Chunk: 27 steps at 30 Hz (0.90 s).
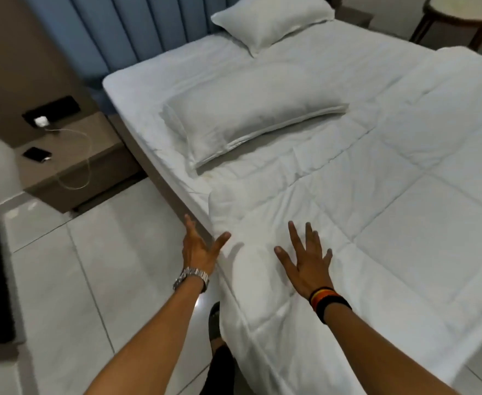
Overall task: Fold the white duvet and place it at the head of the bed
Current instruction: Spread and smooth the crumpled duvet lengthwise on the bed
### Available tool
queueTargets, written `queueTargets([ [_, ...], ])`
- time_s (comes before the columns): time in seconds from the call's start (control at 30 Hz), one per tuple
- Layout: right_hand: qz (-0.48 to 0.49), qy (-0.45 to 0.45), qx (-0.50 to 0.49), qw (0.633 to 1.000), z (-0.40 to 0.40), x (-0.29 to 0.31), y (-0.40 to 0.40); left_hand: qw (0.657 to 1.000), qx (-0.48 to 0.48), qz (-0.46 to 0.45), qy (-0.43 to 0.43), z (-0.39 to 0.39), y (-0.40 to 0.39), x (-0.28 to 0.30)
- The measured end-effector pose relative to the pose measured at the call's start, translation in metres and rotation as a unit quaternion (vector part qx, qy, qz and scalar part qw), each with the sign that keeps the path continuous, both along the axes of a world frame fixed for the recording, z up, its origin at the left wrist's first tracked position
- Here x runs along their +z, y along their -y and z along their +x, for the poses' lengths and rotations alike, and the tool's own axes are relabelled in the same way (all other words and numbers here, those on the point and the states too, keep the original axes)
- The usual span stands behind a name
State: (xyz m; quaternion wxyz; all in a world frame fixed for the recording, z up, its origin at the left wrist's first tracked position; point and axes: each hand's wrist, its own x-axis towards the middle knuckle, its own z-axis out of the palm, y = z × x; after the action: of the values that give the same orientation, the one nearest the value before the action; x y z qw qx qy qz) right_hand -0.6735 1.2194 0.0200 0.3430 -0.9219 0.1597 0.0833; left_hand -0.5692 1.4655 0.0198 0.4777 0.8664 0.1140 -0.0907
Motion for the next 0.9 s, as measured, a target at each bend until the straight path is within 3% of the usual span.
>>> queueTargets([
  [0.17, -0.009, -0.009, -0.086, 0.996, 0.096, -0.038, -0.034, 0.972, -0.231, 0.034, -0.016, 0.167, 0.021, -0.034],
  [0.27, -0.029, -0.050, -0.126, 0.990, 0.121, -0.063, -0.045, 0.933, -0.354, -0.009, -0.058, 0.207, 0.045, -0.046],
  [0.37, -0.043, -0.067, -0.149, 0.986, 0.119, -0.071, -0.047, 0.905, -0.412, -0.044, -0.102, 0.206, 0.069, -0.050],
  [0.6, -0.032, -0.097, -0.194, 0.976, 0.117, -0.052, -0.059, 0.929, -0.350, -0.044, -0.108, 0.182, 0.053, -0.016],
  [0.7, -0.005, -0.060, -0.219, 0.974, 0.110, -0.033, -0.083, 0.957, -0.283, 0.024, -0.058, 0.178, 0.010, 0.024],
  [0.8, -0.006, -0.030, -0.206, 0.978, 0.084, -0.023, -0.124, 0.952, -0.265, 0.150, -0.015, 0.171, -0.037, 0.045],
  [0.9, -0.017, -0.129, -0.189, 0.973, 0.037, -0.036, -0.166, 0.925, -0.303, 0.216, -0.079, 0.163, -0.060, 0.030],
])
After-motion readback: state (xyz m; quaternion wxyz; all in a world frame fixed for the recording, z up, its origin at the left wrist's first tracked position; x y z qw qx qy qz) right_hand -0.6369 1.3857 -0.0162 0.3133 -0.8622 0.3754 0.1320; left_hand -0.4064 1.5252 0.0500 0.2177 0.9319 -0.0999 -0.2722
